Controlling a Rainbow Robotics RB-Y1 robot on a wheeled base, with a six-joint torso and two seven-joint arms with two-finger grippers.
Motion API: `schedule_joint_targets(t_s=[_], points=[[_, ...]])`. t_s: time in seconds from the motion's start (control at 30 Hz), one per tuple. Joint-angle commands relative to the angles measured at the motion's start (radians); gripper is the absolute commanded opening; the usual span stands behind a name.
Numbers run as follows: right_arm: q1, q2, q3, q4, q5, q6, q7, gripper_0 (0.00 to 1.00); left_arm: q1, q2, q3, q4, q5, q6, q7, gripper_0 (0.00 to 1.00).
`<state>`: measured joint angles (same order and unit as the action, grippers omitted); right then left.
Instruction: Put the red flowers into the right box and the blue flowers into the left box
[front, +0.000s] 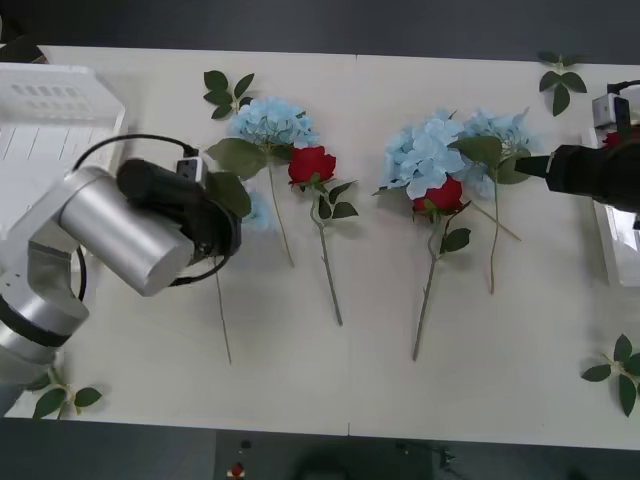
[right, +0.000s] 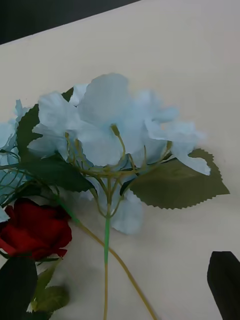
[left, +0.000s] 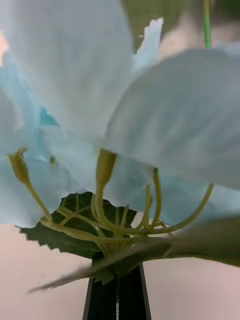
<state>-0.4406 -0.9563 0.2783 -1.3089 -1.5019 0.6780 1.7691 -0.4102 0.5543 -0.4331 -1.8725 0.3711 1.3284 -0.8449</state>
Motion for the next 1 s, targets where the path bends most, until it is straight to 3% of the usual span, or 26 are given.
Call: schedule_joint_targets(t_s=[0.03, 0.3, 0.47, 0.5, 0.53, 0.57, 0.77, 1.0], points=[[-0.078, 0.042, 0.030, 0.057, 0.060, -0.005, -0.039, 1.00, -0.033, 0.019, 0.166, -0.116, 0.080, 0.081, -0.042, 0.00], [-0.236, 0.143, 0.188, 0.252, 0.095, -0.058, -0.051, 1.00, -0.065, 0.049, 0.450, -0.152, 0.157, 0.106, -0.214, 0.00], [-0.280, 0.191, 0.257, 0.341, 0.095, -0.138, -0.059, 1.00, -0.098, 0.157, 0.496, -0.152, 0.120, 0.106, -0.261, 0.00], [-0.290, 0.199, 0.272, 0.355, 0.095, -0.153, -0.059, 0.96, -0.098, 0.193, 0.496, -0.152, 0.108, 0.104, -0.263, 0.00], [-0.294, 0.202, 0.279, 0.359, 0.094, -0.156, -0.060, 0.69, -0.098, 0.208, 0.496, -0.151, 0.104, 0.103, -0.263, 0.00], [-0.302, 0.205, 0.285, 0.372, 0.083, -0.156, -0.065, 0.01, -0.096, 0.239, 0.496, -0.151, 0.098, 0.101, -0.264, 0.00], [-0.317, 0.217, 0.285, 0.396, 0.072, -0.160, -0.071, 0.00, -0.068, 0.386, 0.502, -0.134, 0.068, 0.095, -0.275, 0.00], [-0.317, 0.217, 0.285, 0.396, 0.032, -0.163, -0.069, 0.00, 0.071, 0.500, 0.562, -0.091, 0.072, -0.038, -0.283, 0.01]])
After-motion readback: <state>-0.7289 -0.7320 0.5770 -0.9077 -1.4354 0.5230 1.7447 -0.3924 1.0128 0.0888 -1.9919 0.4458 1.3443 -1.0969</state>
